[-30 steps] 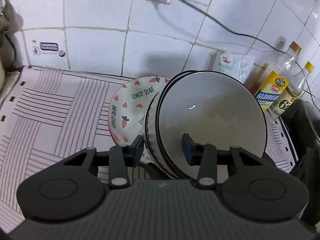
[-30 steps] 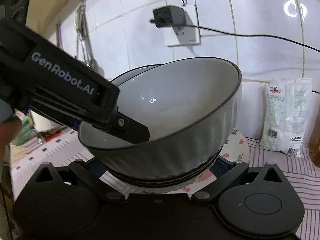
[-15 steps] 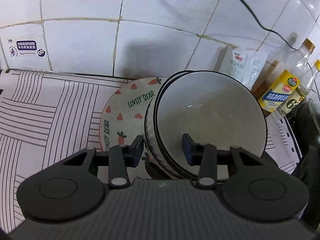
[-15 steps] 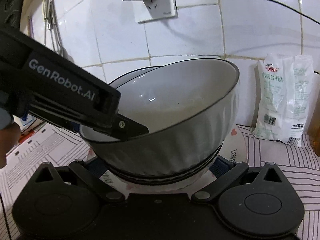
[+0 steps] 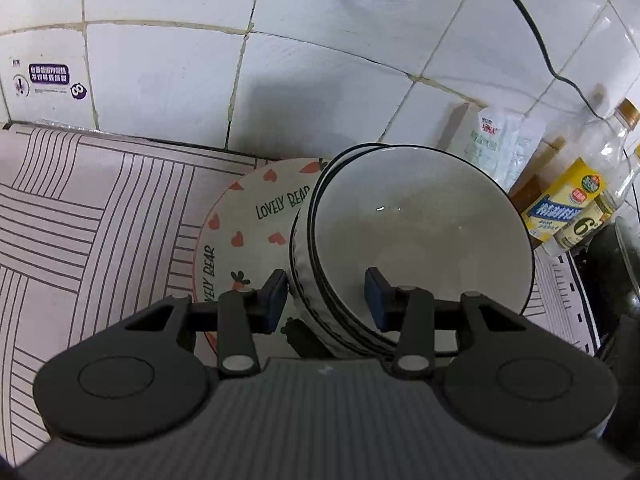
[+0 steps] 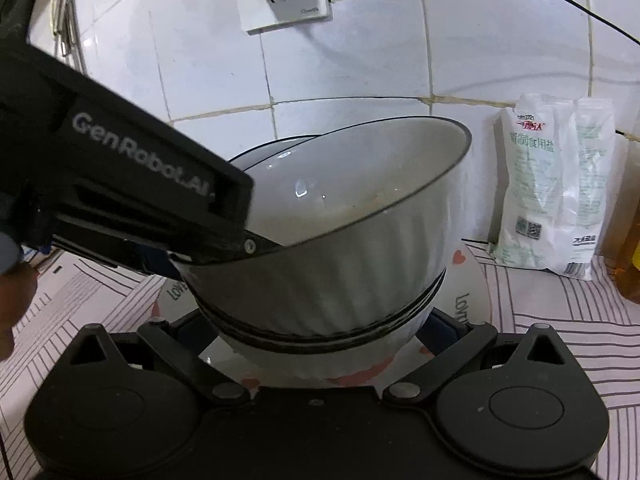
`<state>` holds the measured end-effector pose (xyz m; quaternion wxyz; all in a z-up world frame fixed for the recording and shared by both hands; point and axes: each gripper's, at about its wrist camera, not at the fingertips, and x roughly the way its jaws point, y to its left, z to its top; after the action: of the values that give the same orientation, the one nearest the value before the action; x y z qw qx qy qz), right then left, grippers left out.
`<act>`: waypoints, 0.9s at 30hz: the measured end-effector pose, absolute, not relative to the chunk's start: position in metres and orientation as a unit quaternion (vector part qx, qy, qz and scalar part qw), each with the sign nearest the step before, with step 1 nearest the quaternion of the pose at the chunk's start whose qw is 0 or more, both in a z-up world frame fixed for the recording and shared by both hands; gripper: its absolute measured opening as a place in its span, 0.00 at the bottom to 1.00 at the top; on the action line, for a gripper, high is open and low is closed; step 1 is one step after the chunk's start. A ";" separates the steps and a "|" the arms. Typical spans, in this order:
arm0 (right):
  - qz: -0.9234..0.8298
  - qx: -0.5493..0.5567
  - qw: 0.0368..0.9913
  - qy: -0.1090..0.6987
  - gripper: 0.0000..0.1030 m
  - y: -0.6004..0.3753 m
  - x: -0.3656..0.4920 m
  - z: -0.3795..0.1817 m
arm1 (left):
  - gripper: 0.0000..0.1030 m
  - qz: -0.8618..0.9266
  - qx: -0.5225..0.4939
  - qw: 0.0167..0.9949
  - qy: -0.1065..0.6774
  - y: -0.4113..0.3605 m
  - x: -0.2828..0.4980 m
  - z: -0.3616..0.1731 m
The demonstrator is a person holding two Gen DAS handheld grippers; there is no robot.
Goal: Organize plates and bowls
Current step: 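Carry the bowl stack with the left gripper onto the bunny-print plate stack, then open the left gripper and pull it away from the bowls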
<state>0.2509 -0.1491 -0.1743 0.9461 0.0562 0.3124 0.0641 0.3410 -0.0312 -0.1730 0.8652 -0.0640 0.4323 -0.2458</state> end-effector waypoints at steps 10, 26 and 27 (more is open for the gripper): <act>0.047 0.034 0.939 0.339 1.00 -0.142 0.259 -0.175 | 0.47 -0.232 -0.082 0.857 0.453 -0.028 0.343 -0.173; 0.067 0.074 0.934 0.343 1.00 -0.148 0.196 -0.141 | 0.62 -0.158 -0.061 0.913 0.370 0.010 0.282 -0.138; 0.062 0.081 0.934 0.342 1.00 -0.149 0.191 -0.138 | 0.62 -0.155 -0.061 0.914 0.371 0.015 0.277 -0.137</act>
<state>0.1906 -0.1493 -0.1385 0.9341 0.0814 0.3421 0.0622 0.2773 0.0147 -0.1373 0.9136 -0.0614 0.3708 -0.1553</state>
